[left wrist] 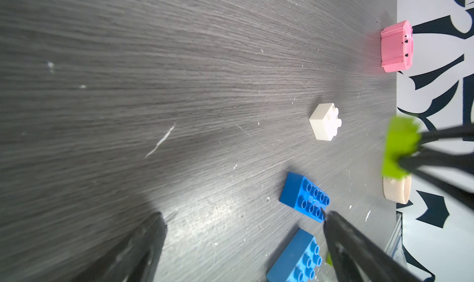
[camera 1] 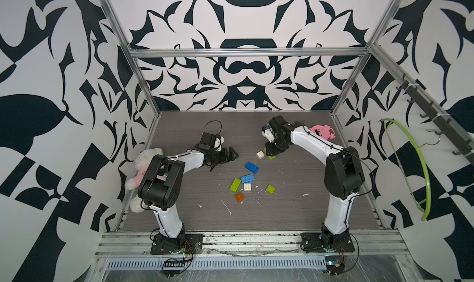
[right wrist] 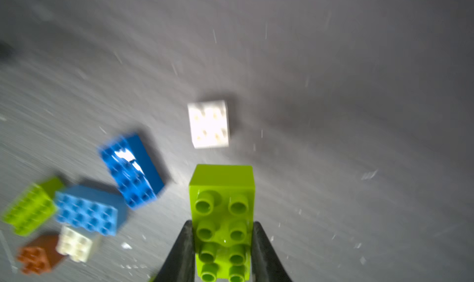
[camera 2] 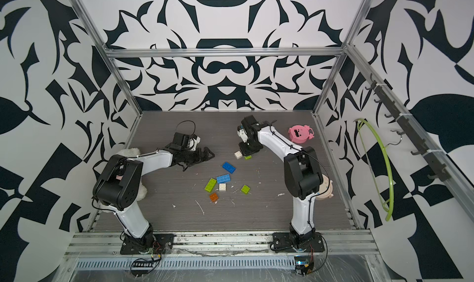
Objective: Assemble a heart with lego
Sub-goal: Assemble the lego brick with the lego brick.
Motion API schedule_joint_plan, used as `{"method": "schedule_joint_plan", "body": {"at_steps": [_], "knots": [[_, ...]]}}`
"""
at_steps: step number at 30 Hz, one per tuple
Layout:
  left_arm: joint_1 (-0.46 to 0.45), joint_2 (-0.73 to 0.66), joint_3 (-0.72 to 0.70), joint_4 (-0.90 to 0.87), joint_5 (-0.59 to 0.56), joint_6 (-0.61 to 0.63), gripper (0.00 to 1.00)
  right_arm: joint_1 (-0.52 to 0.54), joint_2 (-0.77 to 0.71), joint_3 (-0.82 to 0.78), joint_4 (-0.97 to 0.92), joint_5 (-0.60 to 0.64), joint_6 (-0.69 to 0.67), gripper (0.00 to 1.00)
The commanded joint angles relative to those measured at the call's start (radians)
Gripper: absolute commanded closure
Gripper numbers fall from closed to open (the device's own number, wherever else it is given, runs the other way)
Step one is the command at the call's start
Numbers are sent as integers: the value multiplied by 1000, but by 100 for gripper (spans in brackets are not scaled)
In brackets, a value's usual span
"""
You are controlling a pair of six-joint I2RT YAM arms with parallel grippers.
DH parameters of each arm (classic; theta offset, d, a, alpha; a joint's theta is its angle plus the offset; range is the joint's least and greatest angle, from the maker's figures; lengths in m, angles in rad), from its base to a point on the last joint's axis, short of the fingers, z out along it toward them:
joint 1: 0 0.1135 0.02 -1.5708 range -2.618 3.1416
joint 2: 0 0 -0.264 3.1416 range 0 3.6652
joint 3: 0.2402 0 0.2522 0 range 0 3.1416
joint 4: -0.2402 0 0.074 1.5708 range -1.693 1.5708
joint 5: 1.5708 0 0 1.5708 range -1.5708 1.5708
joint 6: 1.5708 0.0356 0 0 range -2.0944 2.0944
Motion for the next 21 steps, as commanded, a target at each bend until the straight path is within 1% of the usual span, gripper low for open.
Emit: {"method": "schedule_joint_plan", "body": {"at_steps": [1, 7, 18, 21], "knots": [[1, -33, -28, 7, 4, 0, 1, 9, 88, 130, -81, -17, -31, 83], [1, -52, -74, 35, -11, -12, 1, 25, 190, 235, -123, -19, -27, 83], [0, -30, -60, 23, -5, 7, 1, 32, 258, 276, -144, -24, -25, 84], [1, -29, -56, 19, -8, 12, 1, 35, 268, 286, -167, -7, -24, 84]]}}
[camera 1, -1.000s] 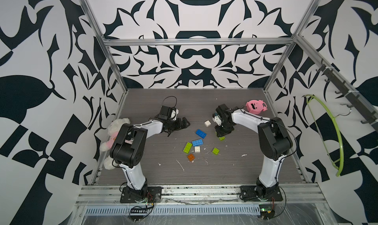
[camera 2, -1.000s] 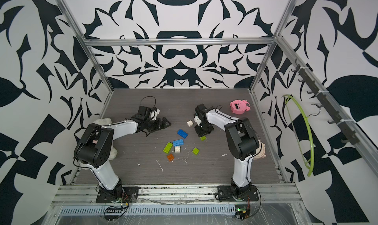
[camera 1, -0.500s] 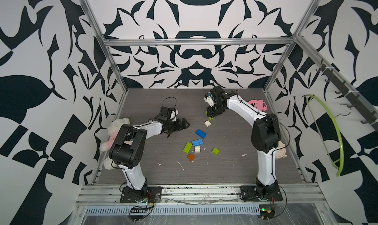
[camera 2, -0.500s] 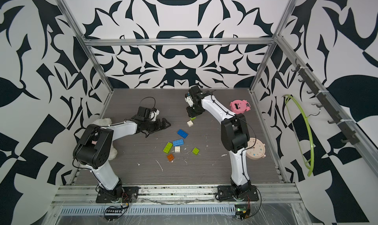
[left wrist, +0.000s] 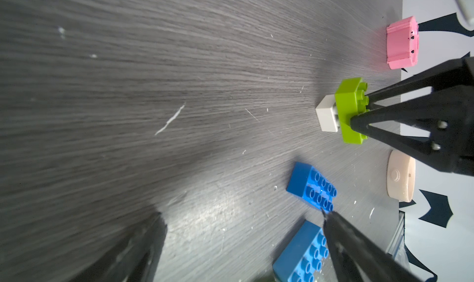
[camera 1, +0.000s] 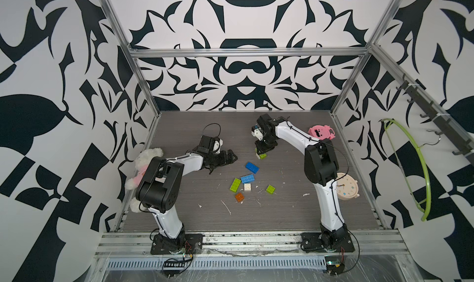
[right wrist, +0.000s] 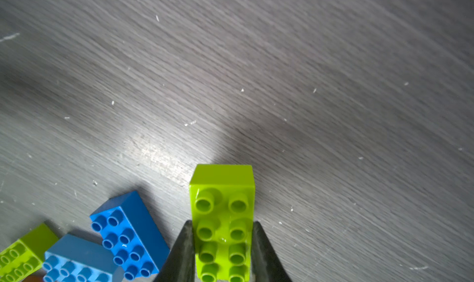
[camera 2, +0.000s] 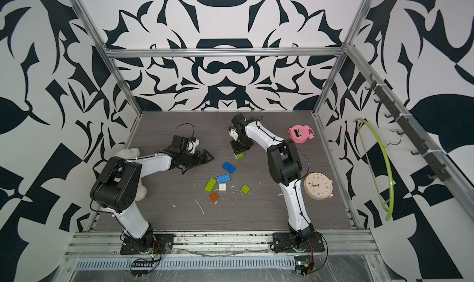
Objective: Assemble a heart with lego
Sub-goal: Assemble the lego brick with the lego brick.
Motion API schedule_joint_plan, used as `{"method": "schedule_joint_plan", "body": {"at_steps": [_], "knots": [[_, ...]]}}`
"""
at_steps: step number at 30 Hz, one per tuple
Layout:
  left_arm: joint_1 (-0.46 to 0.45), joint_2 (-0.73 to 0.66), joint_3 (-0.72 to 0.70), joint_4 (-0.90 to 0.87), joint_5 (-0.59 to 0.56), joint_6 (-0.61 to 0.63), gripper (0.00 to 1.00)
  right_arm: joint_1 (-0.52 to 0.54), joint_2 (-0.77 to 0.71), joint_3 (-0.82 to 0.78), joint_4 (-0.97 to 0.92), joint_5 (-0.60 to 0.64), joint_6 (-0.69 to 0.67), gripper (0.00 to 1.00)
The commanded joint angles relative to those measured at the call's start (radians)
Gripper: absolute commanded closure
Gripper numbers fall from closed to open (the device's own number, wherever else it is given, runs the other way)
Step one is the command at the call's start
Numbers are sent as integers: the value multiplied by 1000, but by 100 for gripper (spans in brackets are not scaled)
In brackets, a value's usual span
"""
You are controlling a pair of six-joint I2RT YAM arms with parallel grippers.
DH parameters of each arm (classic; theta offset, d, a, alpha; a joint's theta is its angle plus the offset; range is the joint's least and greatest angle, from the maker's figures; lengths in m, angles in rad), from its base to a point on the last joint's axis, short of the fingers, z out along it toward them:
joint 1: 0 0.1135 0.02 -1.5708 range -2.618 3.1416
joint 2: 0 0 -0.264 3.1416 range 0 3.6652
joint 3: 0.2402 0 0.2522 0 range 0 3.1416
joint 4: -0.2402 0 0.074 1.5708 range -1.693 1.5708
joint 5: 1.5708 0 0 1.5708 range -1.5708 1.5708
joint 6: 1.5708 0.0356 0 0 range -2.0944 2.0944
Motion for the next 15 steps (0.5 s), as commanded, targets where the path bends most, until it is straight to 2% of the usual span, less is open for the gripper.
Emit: {"method": "schedule_joint_plan", "body": {"at_steps": [1, 8, 15], "knots": [[1, -1, 4, -10, -1, 20, 1, 5, -12, 37, -57, 8, -7, 84], [0, -1, 0, -7, -2, 20, 1, 5, 18, 43, -109, 18, -3, 84], [1, -9, -6, -7, -7, 23, 1, 6, 125, 166, -283, 16, -16, 84]]}}
